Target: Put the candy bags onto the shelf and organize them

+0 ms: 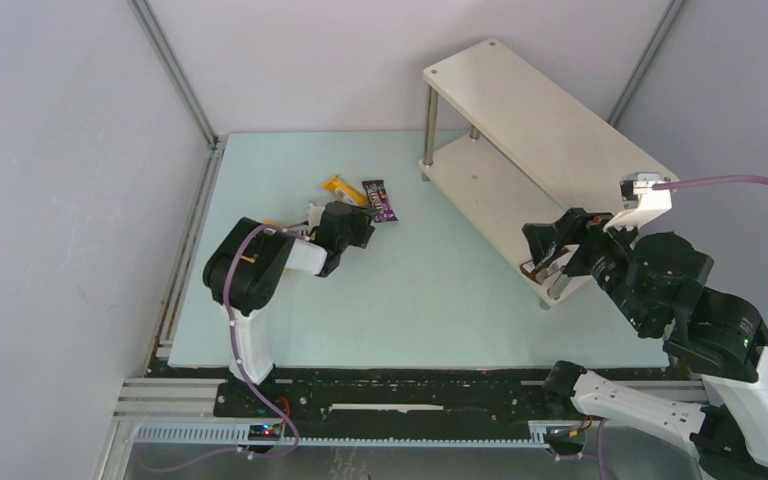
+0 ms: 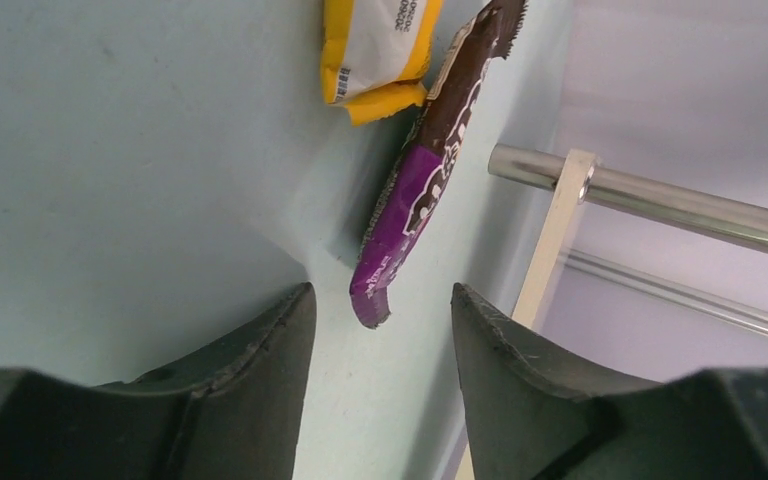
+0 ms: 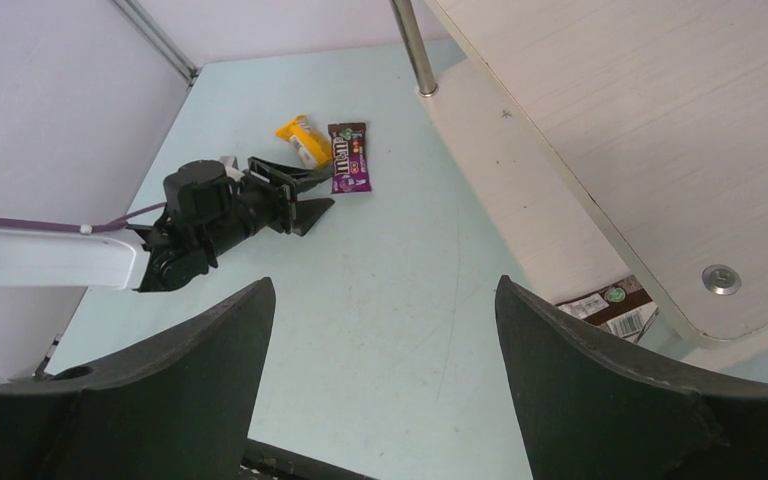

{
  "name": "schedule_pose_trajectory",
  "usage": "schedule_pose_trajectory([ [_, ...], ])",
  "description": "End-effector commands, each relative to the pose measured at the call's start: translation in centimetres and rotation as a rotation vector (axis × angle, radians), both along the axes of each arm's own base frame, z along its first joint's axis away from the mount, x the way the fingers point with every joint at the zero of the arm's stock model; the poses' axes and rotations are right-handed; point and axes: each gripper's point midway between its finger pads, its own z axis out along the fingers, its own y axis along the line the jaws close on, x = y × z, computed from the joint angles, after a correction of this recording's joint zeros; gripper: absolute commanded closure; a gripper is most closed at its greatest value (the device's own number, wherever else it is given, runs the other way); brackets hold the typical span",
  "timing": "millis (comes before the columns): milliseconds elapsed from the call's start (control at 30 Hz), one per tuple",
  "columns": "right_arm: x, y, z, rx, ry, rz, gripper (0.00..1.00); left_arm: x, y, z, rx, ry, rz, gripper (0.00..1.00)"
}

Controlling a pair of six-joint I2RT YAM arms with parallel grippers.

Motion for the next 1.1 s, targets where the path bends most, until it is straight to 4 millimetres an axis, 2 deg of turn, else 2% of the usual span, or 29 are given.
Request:
schedule_pose_trajectory([
  [0, -0.4, -0.6, 1.6, 0.057, -0.034, -0.005, 0.1, 0.8, -1.1, 0.3, -0.096, 0.009, 0.02, 0.44],
  [100, -0.5, -0.6, 1.8, 0.06, -0.036, -0.005, 0.11, 1.0, -1.7, -0.4, -0.142, 0.037, 0.027, 0.45],
  [267, -0.4, -0.6, 1.8, 0.056, -0.036, -0.007, 0.11, 1.6, -1.7, -0.1, -0.118, 0.015, 0.053, 0.49],
  [333, -0.4, -0.5, 1.9, 0.055, -0.036, -0.004, 0.11, 1.8, -1.6, -0.3, -0.115, 0.018, 0.06, 0.54],
  [467, -0.3, -0.5, 1.9, 0.053, -0.036, -0.008, 0.11, 2.1, -1.9, -0.6, -0.118, 0.023, 0.054, 0.67],
  [633, -0.3, -0.7, 2.0, 0.046, -0.035, -0.014, 0.11, 2.2, -1.8, -0.1, -0.087, -0.003, 0.039, 0.92],
  [700, -0.2, -0.7, 1.8, 0.038, -0.031, -0.021, 0.11, 2.1, -1.7, 1.4, -0.063, -0.048, 0.012, 0.98],
  [833, 0.0, -0.6, 1.2, 0.024, -0.015, -0.028, 0.11, 1.0, -1.6, 5.0, -0.024, -0.152, -0.054, 1.0],
  [900, 0.0, -0.6, 1.0, 0.029, -0.011, -0.027, 0.11, 0.0, -1.7, 7.1, -0.015, -0.209, -0.104, 1.0],
  [1067, -0.3, -0.5, 0.8, 0.044, -0.004, -0.02, 0.11, -4.0, -1.5, 11.8, 0.002, -0.353, -0.225, 1.0],
])
